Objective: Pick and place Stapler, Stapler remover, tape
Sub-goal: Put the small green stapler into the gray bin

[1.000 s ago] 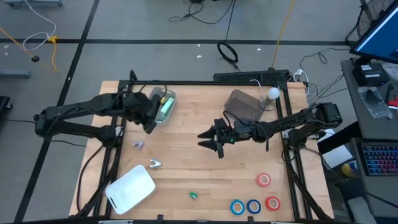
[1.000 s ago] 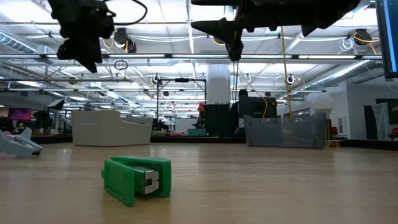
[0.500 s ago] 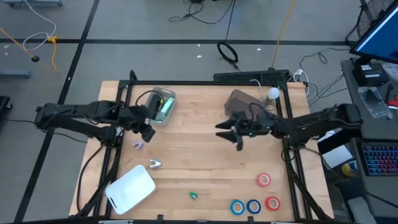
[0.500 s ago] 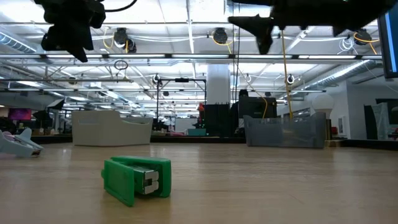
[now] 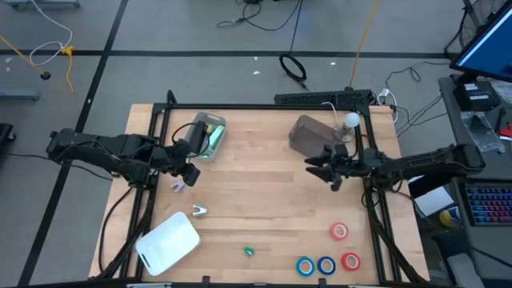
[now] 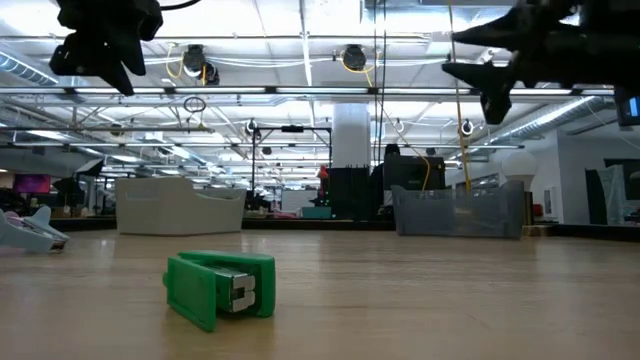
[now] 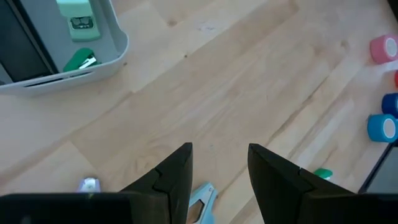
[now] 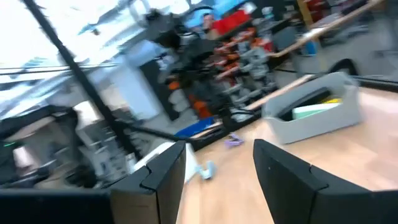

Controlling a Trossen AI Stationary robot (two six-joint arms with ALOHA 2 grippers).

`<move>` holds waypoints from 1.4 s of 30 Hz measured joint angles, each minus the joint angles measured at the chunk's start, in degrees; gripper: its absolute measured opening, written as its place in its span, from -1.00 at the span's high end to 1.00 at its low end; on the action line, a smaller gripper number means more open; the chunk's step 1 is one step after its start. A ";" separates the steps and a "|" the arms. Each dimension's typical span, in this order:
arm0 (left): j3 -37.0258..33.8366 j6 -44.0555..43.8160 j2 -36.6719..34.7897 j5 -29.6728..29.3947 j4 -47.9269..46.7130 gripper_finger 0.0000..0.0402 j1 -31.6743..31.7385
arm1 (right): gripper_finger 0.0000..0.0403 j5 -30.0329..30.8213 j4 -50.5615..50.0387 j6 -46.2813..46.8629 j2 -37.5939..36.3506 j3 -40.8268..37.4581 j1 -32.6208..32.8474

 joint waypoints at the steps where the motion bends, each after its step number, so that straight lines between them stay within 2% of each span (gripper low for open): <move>1: -0.01 -0.63 0.16 -0.23 0.01 0.23 -0.31 | 0.10 -2.18 -0.01 0.01 -1.31 -0.75 -0.48; 7: -0.04 -2.52 2.66 -0.51 0.51 0.23 -1.69 | 0.10 -14.87 0.03 -0.33 -6.64 -2.73 -4.04; 15: -0.04 -4.95 8.33 0.88 0.64 0.23 -3.72 | 0.10 -23.36 -0.41 0.09 -9.64 -2.85 -10.58; 24: -0.04 -9.79 14.12 1.59 -0.26 0.23 -5.41 | 0.10 -22.46 -0.78 -0.86 -11.46 -2.85 -14.56; 29: -0.04 -10.92 16.89 2.27 -3.40 0.23 -5.51 | 0.10 -14.02 -5.99 -2.93 -11.39 -2.85 -14.13; 39: -0.06 -6.39 20.25 2.44 -16.39 0.23 -4.58 | 0.10 -11.04 -6.94 -6.77 -11.43 -2.85 -14.55; 42: -0.92 -3.92 20.24 1.44 -17.23 0.23 -3.30 | 0.10 -9.01 -6.84 -6.73 -11.46 -2.85 -14.54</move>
